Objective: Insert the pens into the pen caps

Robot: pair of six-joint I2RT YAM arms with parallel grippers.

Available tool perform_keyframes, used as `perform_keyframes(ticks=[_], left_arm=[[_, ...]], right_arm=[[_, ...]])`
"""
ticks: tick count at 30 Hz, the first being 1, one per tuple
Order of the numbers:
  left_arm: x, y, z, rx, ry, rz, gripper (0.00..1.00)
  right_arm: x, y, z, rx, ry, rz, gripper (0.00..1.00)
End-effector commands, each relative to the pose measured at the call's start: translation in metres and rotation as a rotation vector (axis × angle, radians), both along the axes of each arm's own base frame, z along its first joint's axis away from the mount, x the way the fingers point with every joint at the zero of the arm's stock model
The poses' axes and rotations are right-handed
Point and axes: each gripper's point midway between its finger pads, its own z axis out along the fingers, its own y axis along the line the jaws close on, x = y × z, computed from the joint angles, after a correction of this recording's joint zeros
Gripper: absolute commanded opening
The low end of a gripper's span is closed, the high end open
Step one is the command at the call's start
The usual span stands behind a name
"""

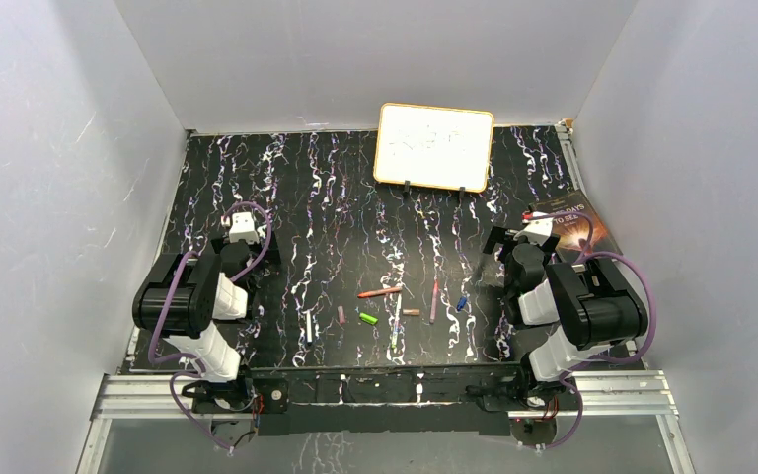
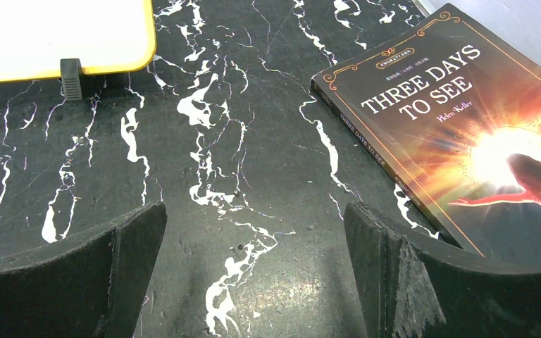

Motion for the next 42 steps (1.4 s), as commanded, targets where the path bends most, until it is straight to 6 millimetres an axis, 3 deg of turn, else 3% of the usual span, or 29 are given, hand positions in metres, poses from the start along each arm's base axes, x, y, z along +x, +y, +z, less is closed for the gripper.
perform_keyframes(ticks=[1,9,13,15,16,19,20,21,23,26,27,28,30,31,33,35,37,38,40,42], left_arm=[[0.004,-0.001,0.008,-0.001,-0.036,-0.008,0.98],[0.007,-0.002,0.005,-0.045,-0.017,-0.05,0.98],[0.009,0.0,0.015,-0.028,-0.028,-0.042,0.98],[0.01,-0.001,0.021,-0.035,0.005,-0.046,0.98],[0.01,-0.002,0.025,-0.03,0.006,-0.05,0.98],[0.007,-0.001,0.044,-0.008,-0.04,-0.025,0.98],[0.006,0.0,0.053,-0.012,-0.062,-0.008,0.98],[0.007,0.0,0.064,-0.042,-0.1,0.01,0.98],[0.011,-0.003,0.109,-0.114,-0.231,0.019,0.98],[0.025,-0.032,0.176,-0.197,-0.305,-0.122,0.98],[0.028,-0.042,0.198,-0.238,-0.303,-0.164,0.98],[0.03,-0.05,0.218,-0.29,-0.291,-0.191,0.98],[0.031,-0.066,0.249,-0.395,-0.241,-0.235,0.99],[0.03,-0.074,0.26,-0.42,-0.208,-0.272,0.98],[0.026,-0.087,0.272,-0.435,-0.156,-0.336,0.98],[0.021,-0.091,0.27,-0.44,-0.087,-0.344,0.98],[0.015,-0.09,0.256,-0.486,0.002,-0.304,0.98],[0.012,-0.092,0.247,-0.509,0.055,-0.292,0.98],[0.008,-0.103,0.226,-0.541,0.145,-0.339,0.98],[0.006,-0.11,0.206,-0.545,0.23,-0.378,0.98]], right_arm=[[0.012,0.002,0.021,-0.006,-0.076,0.005,0.98],[0.012,0.002,0.021,-0.006,-0.075,0.005,0.98],[0.011,0.001,0.022,-0.007,-0.08,-0.002,0.98],[0.006,-0.001,0.03,-0.006,-0.107,-0.014,0.98],[0.005,-0.001,0.044,-0.009,-0.141,-0.009,0.98],[0.014,0.008,0.064,-0.011,-0.098,0.04,0.98],[0.018,0.013,0.075,0.004,-0.096,0.064,0.98],[0.026,0.021,0.102,0.019,-0.14,0.1,0.98],[0.029,0.038,0.128,0.039,-0.163,0.196,0.98],[0.025,0.074,0.177,0.076,-0.239,0.397,0.98],[0.023,0.081,0.189,0.17,-0.239,0.412,0.98],[0.021,0.089,0.195,0.295,-0.208,0.416,0.98],[0.015,0.111,0.21,0.352,-0.147,0.528,0.98],[0.015,0.116,0.209,0.368,-0.104,0.547,0.98],[0.016,0.107,0.195,0.457,0.002,0.439,0.98],[0.005,0.121,0.187,0.48,0.042,0.518,0.93],[-0.014,0.148,0.183,0.507,0.051,0.679,0.58],[-0.021,0.157,0.177,0.519,0.077,0.697,0.48],[-0.034,0.174,0.159,0.473,0.164,0.673,0.49],[-0.048,0.191,0.139,0.389,0.275,0.622,0.63]])
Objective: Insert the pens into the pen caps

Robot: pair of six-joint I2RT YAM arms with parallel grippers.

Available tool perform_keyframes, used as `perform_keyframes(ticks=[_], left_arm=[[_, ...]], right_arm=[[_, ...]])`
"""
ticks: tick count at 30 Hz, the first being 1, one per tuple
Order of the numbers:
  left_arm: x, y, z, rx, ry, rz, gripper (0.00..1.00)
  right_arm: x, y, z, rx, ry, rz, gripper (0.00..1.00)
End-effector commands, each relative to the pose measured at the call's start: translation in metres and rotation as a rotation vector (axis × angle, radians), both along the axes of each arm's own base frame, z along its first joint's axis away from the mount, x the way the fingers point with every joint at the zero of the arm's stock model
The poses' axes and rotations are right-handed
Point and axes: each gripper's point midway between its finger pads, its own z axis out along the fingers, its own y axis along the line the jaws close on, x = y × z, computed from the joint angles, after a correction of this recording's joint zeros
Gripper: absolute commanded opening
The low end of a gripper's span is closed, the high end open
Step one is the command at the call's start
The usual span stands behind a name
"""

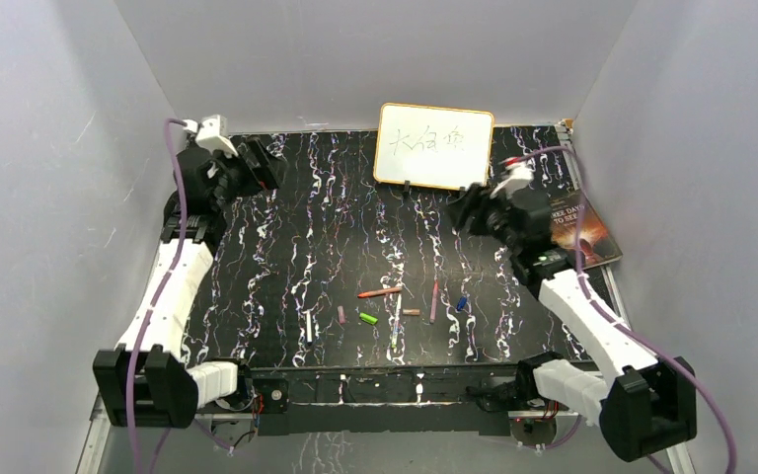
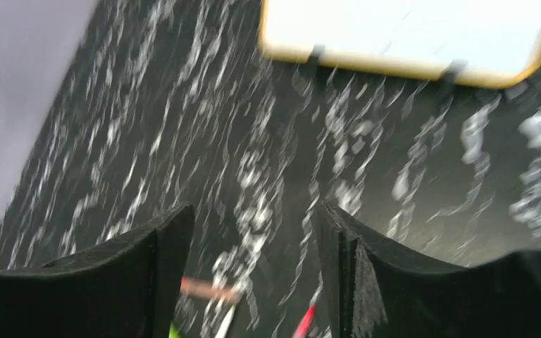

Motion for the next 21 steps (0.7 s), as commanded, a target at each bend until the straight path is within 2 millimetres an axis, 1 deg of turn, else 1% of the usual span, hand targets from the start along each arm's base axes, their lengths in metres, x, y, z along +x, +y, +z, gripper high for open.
perform_keyframes(ticks=[1,3,4,6,9,11,13,17,21], left_arm=[[-0.025,-0.022,-0.079,-0.041,0.34,-0.131,0.95],[-0.025,-0.016,-0.088,-0.024,0.351,-0.102,0.91],[-0.027,-0.012,-0.088,-0.008,0.344,-0.08,0.89],[-0.029,-0.003,-0.089,0.027,0.334,-0.04,0.84],[-0.032,0.008,-0.088,0.05,0.317,0.024,0.83],[-0.034,0.011,-0.089,0.053,0.303,0.041,0.81],[-0.034,0.013,-0.092,0.052,0.307,0.052,0.8],[-0.034,0.012,-0.103,0.057,0.347,0.046,0.79],[-0.032,0.013,-0.105,0.06,0.352,0.051,0.79]], right_arm=[[-0.044,0.05,-0.037,-0.164,0.202,0.059,0.65],[-0.06,0.055,-0.057,-0.233,0.311,0.028,0.66],[-0.068,0.056,-0.065,-0.253,0.353,0.02,0.66],[-0.08,0.051,-0.081,-0.291,0.421,-0.013,0.62],[-0.093,0.048,-0.106,-0.331,0.504,-0.027,0.59],[-0.099,0.048,-0.122,-0.346,0.55,-0.031,0.55],[-0.103,0.048,-0.136,-0.357,0.59,-0.033,0.53],[-0.106,0.051,-0.155,-0.355,0.635,-0.032,0.53],[-0.109,0.053,-0.171,-0.359,0.671,-0.028,0.52]])
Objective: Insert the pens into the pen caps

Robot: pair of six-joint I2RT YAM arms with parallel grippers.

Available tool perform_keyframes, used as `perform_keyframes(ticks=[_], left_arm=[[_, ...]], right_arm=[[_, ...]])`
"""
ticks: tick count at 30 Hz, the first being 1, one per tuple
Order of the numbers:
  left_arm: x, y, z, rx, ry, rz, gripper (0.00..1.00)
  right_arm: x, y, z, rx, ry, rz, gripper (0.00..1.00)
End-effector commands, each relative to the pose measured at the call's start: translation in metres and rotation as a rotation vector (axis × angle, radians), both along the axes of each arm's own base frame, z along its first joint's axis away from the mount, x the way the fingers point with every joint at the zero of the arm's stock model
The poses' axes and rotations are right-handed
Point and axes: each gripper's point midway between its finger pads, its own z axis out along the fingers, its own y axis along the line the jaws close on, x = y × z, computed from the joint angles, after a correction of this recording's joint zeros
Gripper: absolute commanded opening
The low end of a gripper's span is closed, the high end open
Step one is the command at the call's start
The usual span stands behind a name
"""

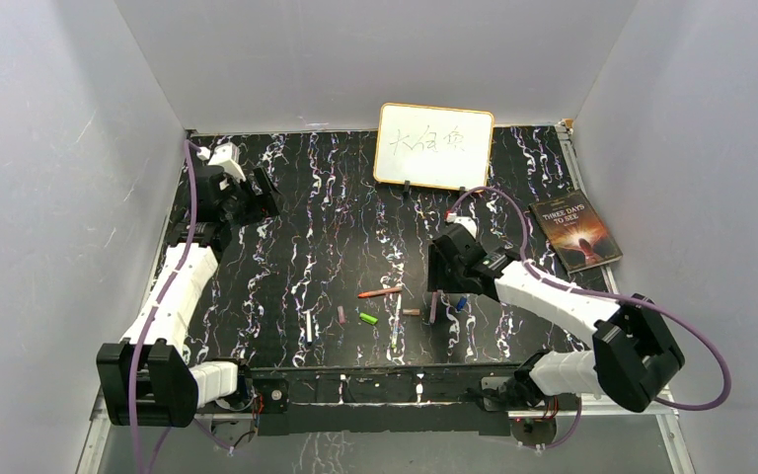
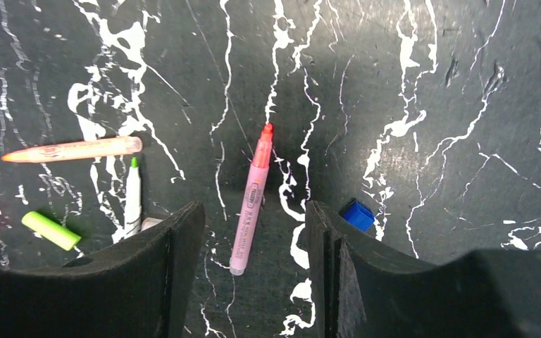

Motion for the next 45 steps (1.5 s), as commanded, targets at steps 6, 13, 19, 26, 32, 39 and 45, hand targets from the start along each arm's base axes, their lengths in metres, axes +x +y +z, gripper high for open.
perform_keyframes(ticks=[6,13,19,26,32,39,45], left_arm=[[-0.003,0.004,-0.004,0.021,0.012,0.015,0.79],[-0.003,0.003,-0.007,0.019,0.019,0.009,0.79],[-0.003,0.003,-0.009,0.021,0.026,0.007,0.79],[-0.005,0.003,-0.01,0.023,0.033,0.005,0.79],[-0.004,0.0,-0.01,0.019,0.036,-0.005,0.79],[-0.006,0.006,-0.011,0.047,0.05,0.023,0.78],[-0.032,-0.087,0.039,-0.407,-0.069,-0.366,0.77]], right_arm=[[-0.001,0.002,-0.027,-0.006,0.03,-0.029,0.49],[0.003,0.011,-0.03,0.009,0.028,-0.009,0.46],[0.005,0.015,-0.036,-0.008,0.039,0.002,0.45],[0.002,0.013,-0.044,-0.043,0.052,0.005,0.29],[0.002,0.013,-0.041,-0.042,0.044,0.002,0.02],[0.013,0.036,-0.004,0.11,-0.044,0.008,0.0],[0.037,0.059,0.102,0.333,-0.347,0.088,0.0]])
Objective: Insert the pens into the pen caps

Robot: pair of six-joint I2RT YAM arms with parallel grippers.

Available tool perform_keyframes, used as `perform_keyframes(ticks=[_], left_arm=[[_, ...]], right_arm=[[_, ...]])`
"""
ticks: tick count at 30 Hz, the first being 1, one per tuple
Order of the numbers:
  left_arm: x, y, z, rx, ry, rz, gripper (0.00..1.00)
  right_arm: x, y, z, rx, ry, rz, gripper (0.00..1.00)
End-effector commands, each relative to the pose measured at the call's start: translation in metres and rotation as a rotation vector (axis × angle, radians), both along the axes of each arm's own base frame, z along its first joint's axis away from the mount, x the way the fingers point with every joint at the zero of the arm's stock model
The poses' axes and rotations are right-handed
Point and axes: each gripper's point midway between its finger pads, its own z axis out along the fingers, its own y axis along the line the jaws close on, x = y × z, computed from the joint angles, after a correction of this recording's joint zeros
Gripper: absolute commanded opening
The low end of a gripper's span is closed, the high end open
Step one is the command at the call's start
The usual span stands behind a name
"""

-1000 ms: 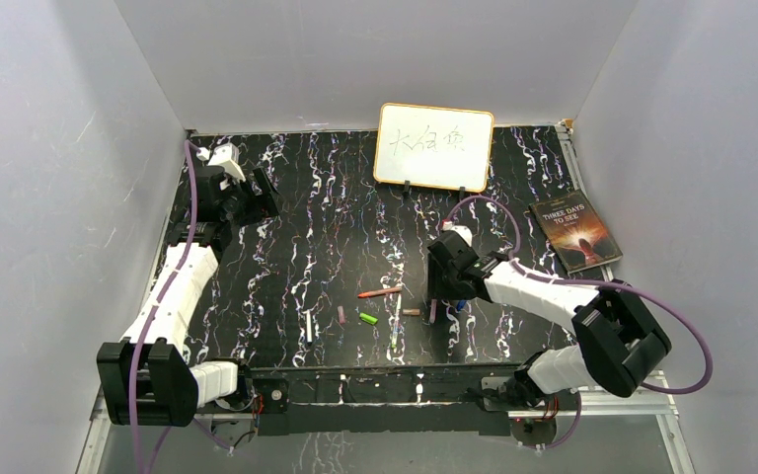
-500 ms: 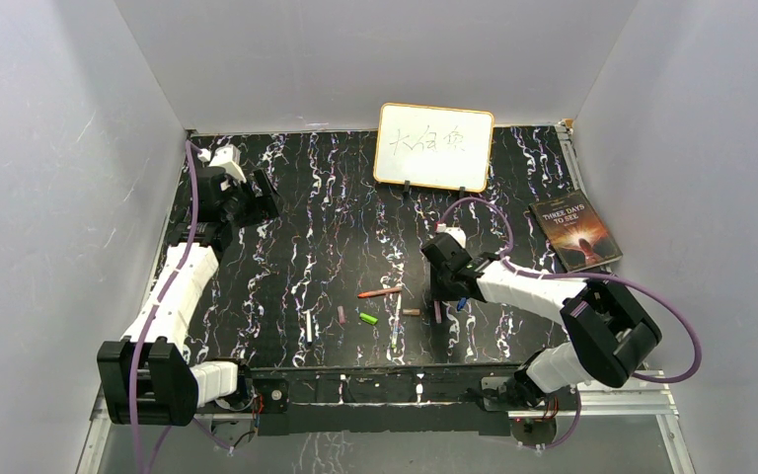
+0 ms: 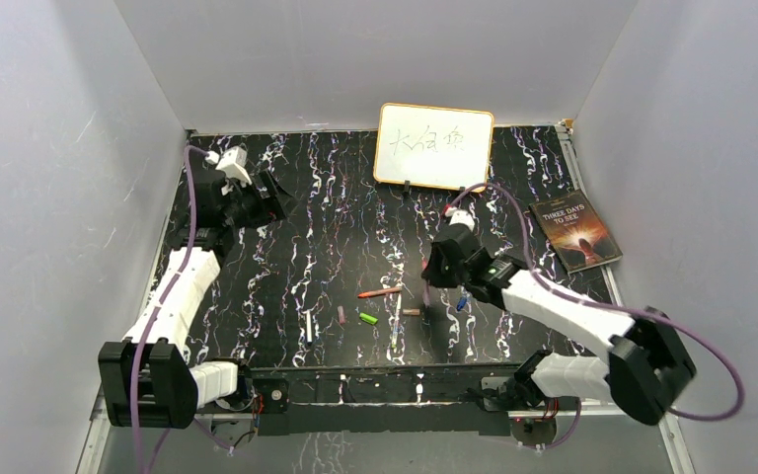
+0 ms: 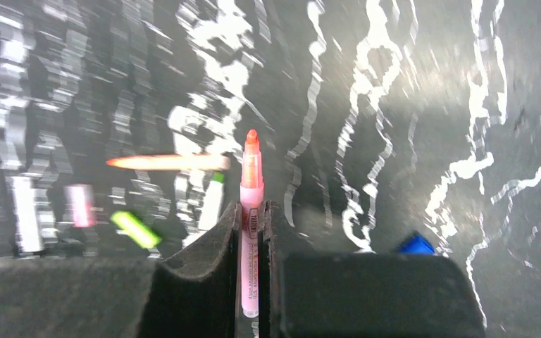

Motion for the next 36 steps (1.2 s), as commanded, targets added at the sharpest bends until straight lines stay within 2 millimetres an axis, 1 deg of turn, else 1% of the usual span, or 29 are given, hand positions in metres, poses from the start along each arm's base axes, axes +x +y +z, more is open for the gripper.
perform_keyframes(ticks=[1,2,4,5,7,9,10,12,14,16,20,23,26,30,34,36], left_arm=[[-0.035,-0.083,0.056,-0.421,-0.128,-0.361,0.76],[-0.044,-0.095,0.067,-0.481,-0.171,-0.413,0.76],[-0.06,-0.118,0.08,-0.524,-0.247,-0.493,0.76],[-0.067,-0.13,0.083,-0.525,-0.272,-0.524,0.76],[-0.081,-0.153,0.089,-0.538,-0.309,-0.587,0.76],[-0.096,-0.173,0.097,-0.587,-0.343,-0.655,0.76],[-0.107,-0.185,0.099,-0.618,-0.353,-0.705,0.75],[-0.122,-0.198,0.108,-0.673,-0.39,-0.783,0.74],[-0.131,-0.207,0.116,-0.705,-0.424,-0.829,0.73],[-0.136,-0.214,0.119,-0.712,-0.44,-0.852,0.73],[-0.137,-0.226,0.118,-0.682,-0.44,-0.872,0.74],[-0.138,-0.232,0.12,-0.68,-0.442,-0.888,0.71],[-0.14,-0.238,0.123,-0.695,-0.441,-0.907,0.64],[-0.143,-0.243,0.128,-0.716,-0.439,-0.921,0.59],[-0.144,-0.245,0.13,-0.719,-0.433,-0.926,0.45],[-0.144,-0.246,0.13,-0.721,-0.43,-0.927,0.3]], right_arm=[[0.035,0.042,0.124,0.297,-0.365,0.093,0.0],[0.034,0.047,0.143,0.35,-0.419,0.123,0.0],[0.031,0.058,0.181,0.472,-0.529,0.178,0.0],[0.028,0.062,0.197,0.526,-0.57,0.199,0.0],[0.02,0.07,0.223,0.629,-0.636,0.247,0.0],[0.013,0.076,0.242,0.716,-0.682,0.29,0.0],[0.01,0.078,0.25,0.754,-0.7,0.302,0.0],[0.007,0.08,0.264,0.807,-0.732,0.313,0.0],[0.004,0.081,0.274,0.84,-0.753,0.325,0.0],[0.002,0.082,0.282,0.857,-0.766,0.342,0.0],[-0.003,0.083,0.295,0.879,-0.786,0.368,0.0],[-0.003,0.083,0.296,0.881,-0.788,0.369,0.0],[-0.003,0.081,0.295,0.881,-0.789,0.359,0.0],[-0.002,0.083,0.291,0.879,-0.779,0.36,0.0],[-0.002,0.083,0.286,0.882,-0.768,0.36,0.0],[-0.002,0.083,0.285,0.881,-0.768,0.359,0.0]])
